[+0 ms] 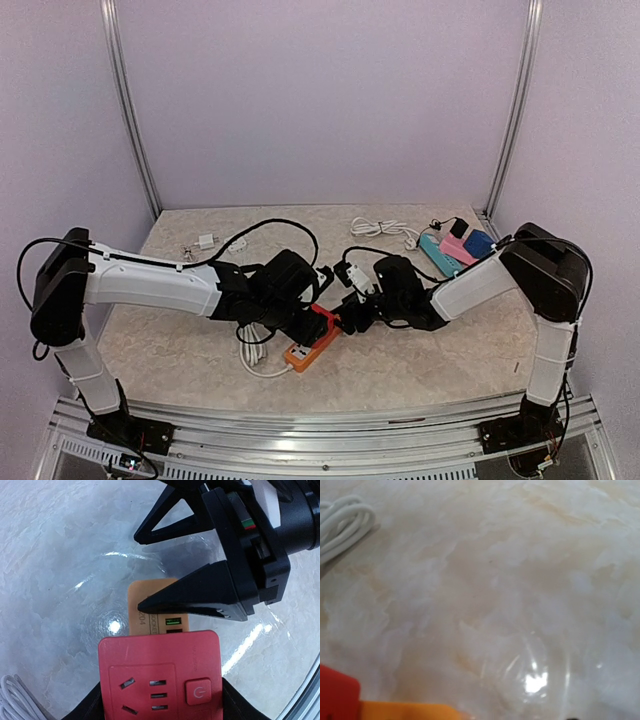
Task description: Pull the plug off the socket
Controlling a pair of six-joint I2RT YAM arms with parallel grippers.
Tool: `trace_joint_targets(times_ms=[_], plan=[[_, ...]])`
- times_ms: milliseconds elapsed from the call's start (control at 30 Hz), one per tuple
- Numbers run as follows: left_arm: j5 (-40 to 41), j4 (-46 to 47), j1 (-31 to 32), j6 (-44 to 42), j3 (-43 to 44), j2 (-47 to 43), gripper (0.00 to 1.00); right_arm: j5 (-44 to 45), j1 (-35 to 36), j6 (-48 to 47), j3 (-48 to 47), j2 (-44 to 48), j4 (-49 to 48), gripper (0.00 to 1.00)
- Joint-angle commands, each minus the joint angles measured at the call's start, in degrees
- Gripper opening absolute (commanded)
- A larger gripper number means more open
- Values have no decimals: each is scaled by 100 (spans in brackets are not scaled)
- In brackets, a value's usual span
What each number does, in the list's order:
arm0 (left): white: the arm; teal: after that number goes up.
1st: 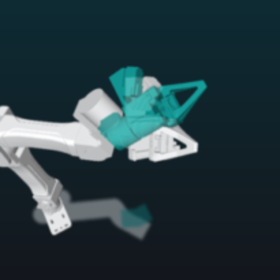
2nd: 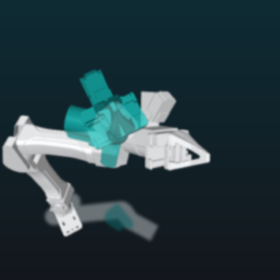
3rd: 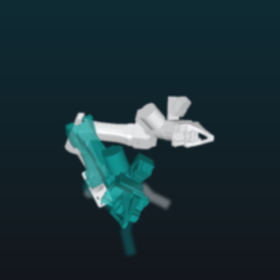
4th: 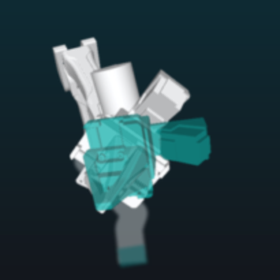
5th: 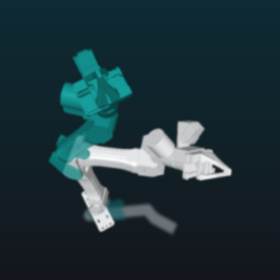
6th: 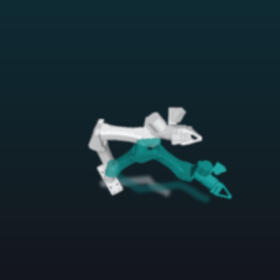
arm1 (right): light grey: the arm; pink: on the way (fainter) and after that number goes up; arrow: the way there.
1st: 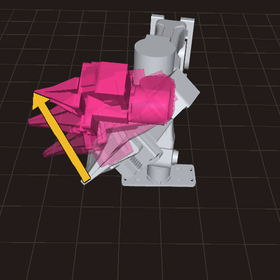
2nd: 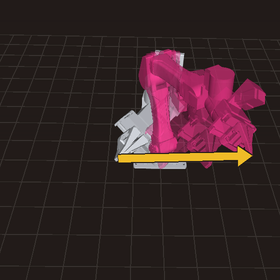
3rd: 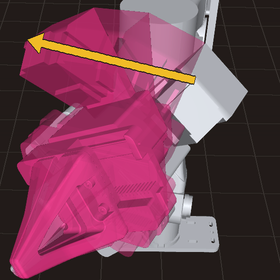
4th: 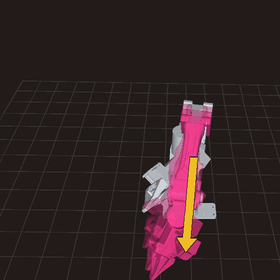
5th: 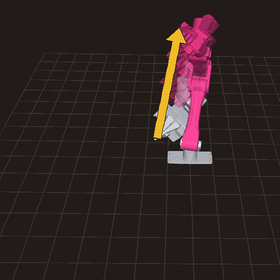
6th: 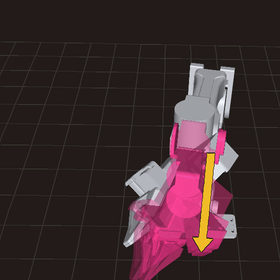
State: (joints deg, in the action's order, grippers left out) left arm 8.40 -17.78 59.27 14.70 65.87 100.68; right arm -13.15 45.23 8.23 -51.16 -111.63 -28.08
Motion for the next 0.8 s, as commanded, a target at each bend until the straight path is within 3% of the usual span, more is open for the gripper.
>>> trace_joint_targets(times_ms=[0, 567, 767], plan=[[227, 368, 9, -116, -87, -59, 21, -120, 124, -176, 175, 43, 853, 72], [25, 1022, -95, 10, -485, -1033, 18, 264, 163, -357, 54, -364, 1241, 70], [115, 556, -218, 0, -461, -1146, 18, 286, 162, -331, 56, -308, 1248, 69]])
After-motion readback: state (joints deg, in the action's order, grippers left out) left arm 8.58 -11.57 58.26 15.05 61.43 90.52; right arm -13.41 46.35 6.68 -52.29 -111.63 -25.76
